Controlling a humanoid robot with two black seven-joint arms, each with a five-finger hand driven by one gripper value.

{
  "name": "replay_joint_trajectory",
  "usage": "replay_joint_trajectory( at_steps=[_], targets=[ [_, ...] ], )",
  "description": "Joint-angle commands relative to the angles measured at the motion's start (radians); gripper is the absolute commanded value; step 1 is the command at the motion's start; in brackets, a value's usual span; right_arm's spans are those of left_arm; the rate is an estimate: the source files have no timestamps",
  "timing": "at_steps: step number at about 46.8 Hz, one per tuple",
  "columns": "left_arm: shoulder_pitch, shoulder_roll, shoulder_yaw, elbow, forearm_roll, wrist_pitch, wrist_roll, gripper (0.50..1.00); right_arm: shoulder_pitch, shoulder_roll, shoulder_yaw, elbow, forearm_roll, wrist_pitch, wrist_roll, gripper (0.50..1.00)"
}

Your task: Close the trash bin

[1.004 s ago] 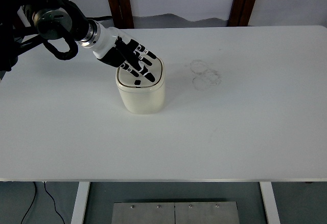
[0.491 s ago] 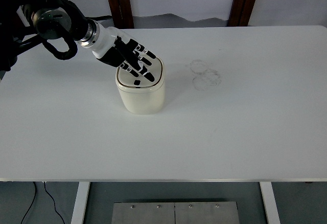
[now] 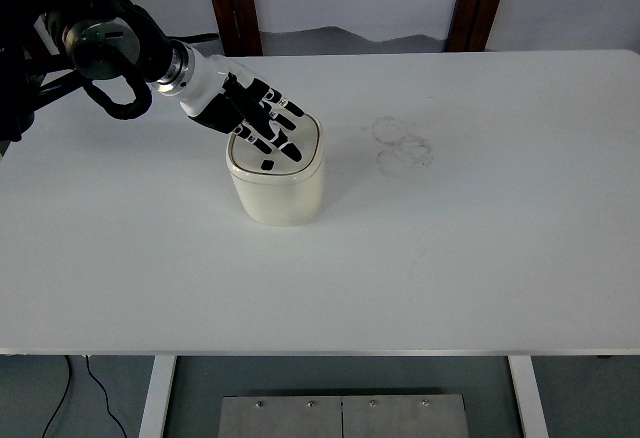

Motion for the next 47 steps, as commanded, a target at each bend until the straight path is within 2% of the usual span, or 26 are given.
replay_joint_trajectory(
  at_steps=[1, 30, 47],
  targets=[
    [0.0, 0.002, 0.0, 0.0, 0.0, 0.0, 0.0, 1.0, 0.0, 0.0, 0.0, 0.0, 0.0, 0.0, 0.0, 0.995],
    [0.0, 0.011, 0.006, 0.001, 0.0, 0.012, -0.003, 1.0, -0.001, 0.0, 0.0, 0.0, 0.0, 0.0, 0.0, 0.995],
    [-0.074, 0.008, -0.018, 0.009, -0.002, 0.012, -0.011, 1.0, -0.001, 0.0, 0.0, 0.0, 0.0, 0.0, 0.0, 0.995]
  ],
)
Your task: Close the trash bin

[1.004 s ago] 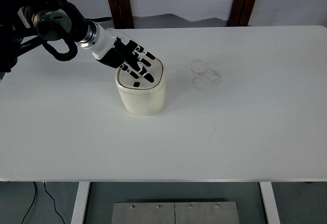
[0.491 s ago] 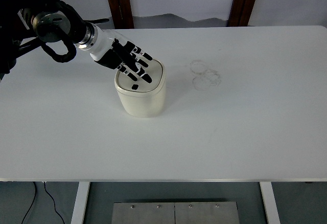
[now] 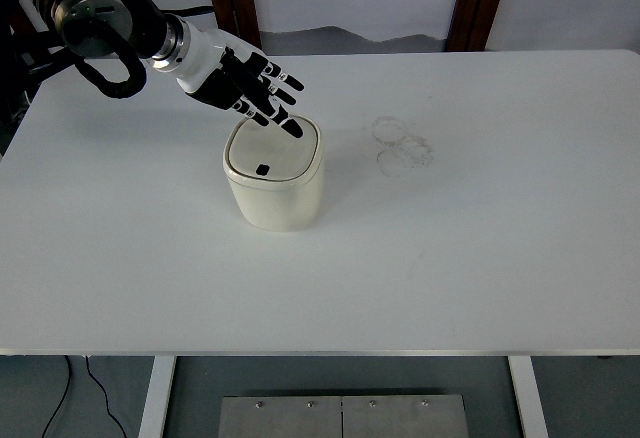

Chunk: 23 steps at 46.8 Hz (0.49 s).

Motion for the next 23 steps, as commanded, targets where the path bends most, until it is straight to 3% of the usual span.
replay_joint_trajectory(
  at_steps=[1, 15, 23],
  targets=[
    [-0.016, 0.0, -0.014, 0.002, 0.0, 0.0, -0.001, 1.0, 0.0, 0.0, 0.0, 0.0, 0.0, 0.0, 0.0, 0.995],
    [-0.068, 0.0, -0.117, 0.028, 0.0, 0.0, -0.007, 1.0, -0.001, 0.0, 0.0, 0.0, 0.0, 0.0, 0.0, 0.995],
    [-0.068, 0.003, -0.17, 0.074, 0.0, 0.0, -0.073, 1.0, 0.0, 0.0, 0.0, 0.0, 0.0, 0.0, 0.0, 0.995]
  ],
)
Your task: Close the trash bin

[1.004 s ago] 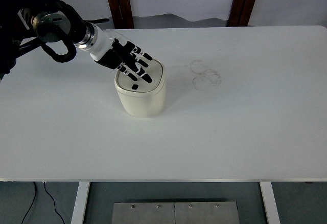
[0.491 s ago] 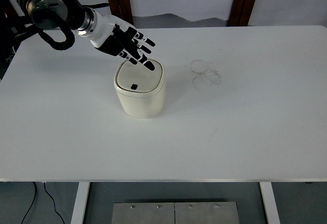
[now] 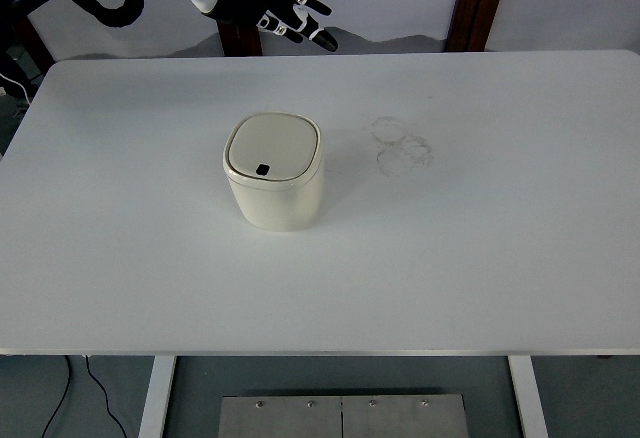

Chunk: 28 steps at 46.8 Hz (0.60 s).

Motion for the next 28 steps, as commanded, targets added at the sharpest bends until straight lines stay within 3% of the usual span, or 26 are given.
replay_joint_trajectory(
  at_steps=[1, 11, 21, 28],
  targets=[
    [0.001, 0.001, -0.014, 0.032, 0.002, 0.0, -0.028, 1.0, 0.0, 0.0, 0.0, 0.0, 0.0, 0.0, 0.0, 0.995],
    [0.017, 0.036, -0.096, 0.13, 0.012, -0.003, -0.104, 1.0, -0.001, 0.0, 0.0, 0.0, 0.0, 0.0, 0.0, 0.995],
    [0.049, 0.041, -0.189, 0.28, 0.014, -0.006, -0.235, 1.0, -0.001, 0.0, 0.0, 0.0, 0.0, 0.0, 0.0, 0.995],
    [0.08, 0.047, -0.217, 0.325, 0.011, -0.006, -0.328, 1.0, -0.001, 0.0, 0.0, 0.0, 0.0, 0.0, 0.0, 0.995]
  ],
)
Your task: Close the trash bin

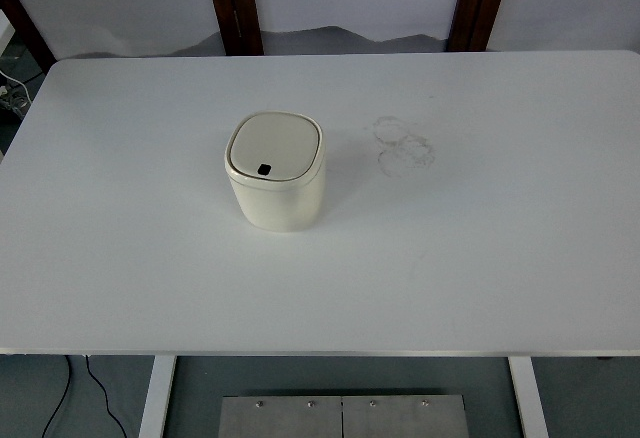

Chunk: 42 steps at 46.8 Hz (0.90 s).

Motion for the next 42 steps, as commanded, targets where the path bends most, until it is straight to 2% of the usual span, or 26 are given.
replay_joint_trajectory(
  at_steps=[1, 8, 12, 33, 42],
  targets=[
    [0.025, 0.007, -0.018, 0.016, -0.004, 0.0, -0.062, 1.0, 0.0, 0.0, 0.0, 0.0, 0.0, 0.0, 0.0, 0.995],
    [0.105, 0.05, -0.081, 0.019, -0.011, 0.002, -0.192, 1.0, 0.0, 0.0, 0.0, 0.0, 0.0, 0.0, 0.0, 0.995],
    [0.154, 0.058, -0.127, 0.02, -0.013, 0.002, -0.229, 1.0, 0.0, 0.0, 0.0, 0.0, 0.0, 0.0, 0.0, 0.995],
    [0.473, 0.08, -0.472, 0.071, -0.018, 0.0, -0.232, 1.0, 0.0, 0.0, 0.0, 0.0, 0.0, 0.0, 0.0, 0.995],
    [0.594, 0.08, -0.573, 0.077, -0.018, -0.004, -0.237, 1.0, 0.0, 0.0, 0.0, 0.0, 0.0, 0.0, 0.0, 0.995]
  ],
)
